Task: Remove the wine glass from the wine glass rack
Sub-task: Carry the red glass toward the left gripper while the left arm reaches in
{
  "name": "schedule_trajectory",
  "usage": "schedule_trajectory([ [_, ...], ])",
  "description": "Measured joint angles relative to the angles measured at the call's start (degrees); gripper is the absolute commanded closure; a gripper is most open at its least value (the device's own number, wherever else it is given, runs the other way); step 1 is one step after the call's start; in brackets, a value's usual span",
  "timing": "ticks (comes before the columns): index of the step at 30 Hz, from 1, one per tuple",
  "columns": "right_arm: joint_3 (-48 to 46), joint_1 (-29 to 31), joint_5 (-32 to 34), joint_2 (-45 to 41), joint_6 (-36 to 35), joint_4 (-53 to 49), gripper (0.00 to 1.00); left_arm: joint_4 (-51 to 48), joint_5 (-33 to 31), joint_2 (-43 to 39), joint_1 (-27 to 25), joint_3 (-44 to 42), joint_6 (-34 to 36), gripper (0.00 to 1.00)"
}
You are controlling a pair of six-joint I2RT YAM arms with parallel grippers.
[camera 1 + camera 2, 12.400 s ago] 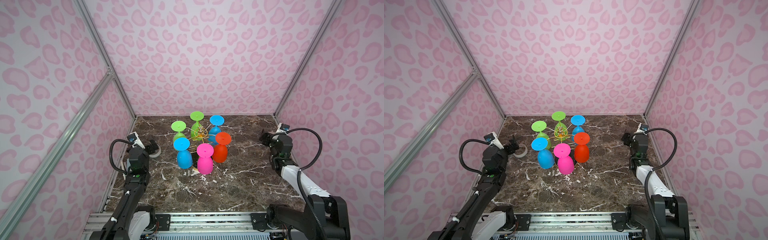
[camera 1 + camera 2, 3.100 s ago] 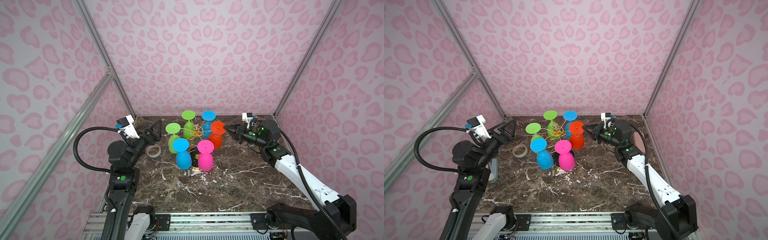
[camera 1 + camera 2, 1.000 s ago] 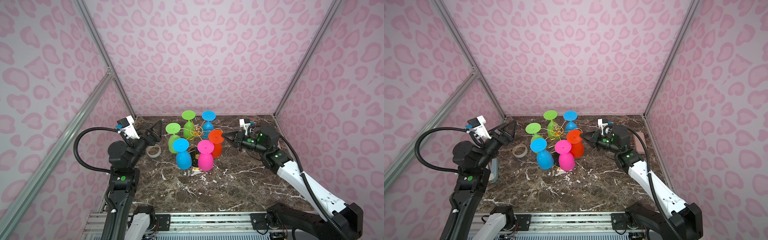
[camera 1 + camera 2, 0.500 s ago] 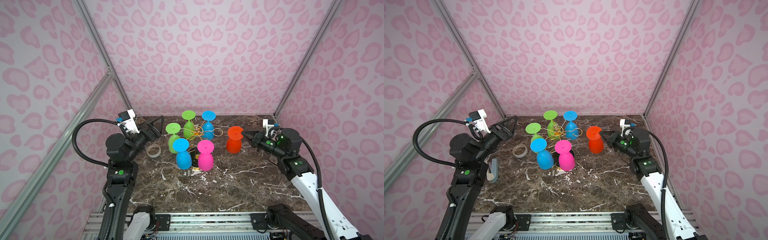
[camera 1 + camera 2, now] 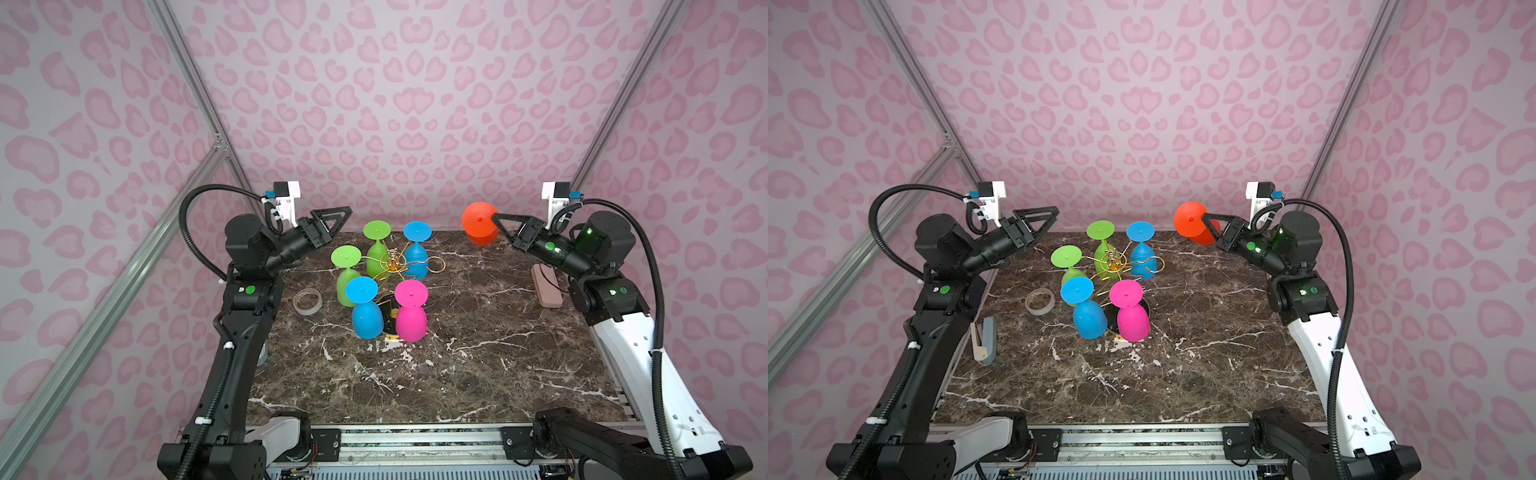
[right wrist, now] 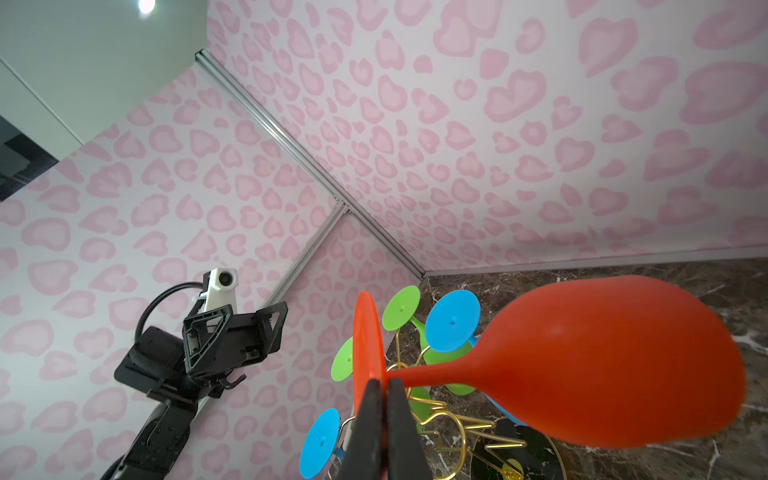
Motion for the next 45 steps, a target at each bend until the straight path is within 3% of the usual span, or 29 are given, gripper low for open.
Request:
schedule_trajectory([
  [5, 9.8, 5.7, -0.2, 6.1, -8.1, -4.0, 1.0, 0.0, 3.7, 6.0, -5.4, 9.1, 0.0, 0.31],
  [13, 17.9, 12.0, -1.0, 11.5, -16.0, -7.6, 1.0, -0.4, 5.3, 12.6, -12.2, 14.1, 0.0, 0.37],
  [34, 19.9, 17.2, 1.7, 15.2, -17.2, -6.9, 1.0, 1.5, 5.9, 17.5, -19.2, 15.3, -1.2, 0.51],
  [39, 19.4, 17.4, 2.4, 15.2, -16.5, -5.8, 1.0, 2.1, 6.7, 18.1, -20.1, 15.4, -1.4, 0.63],
  [45, 18.5, 17.6, 3.2, 15.1, -15.6, -3.4, 1.0, 2.6, 6.8, 18.4, -20.5, 15.7, -2.8, 0.92],
])
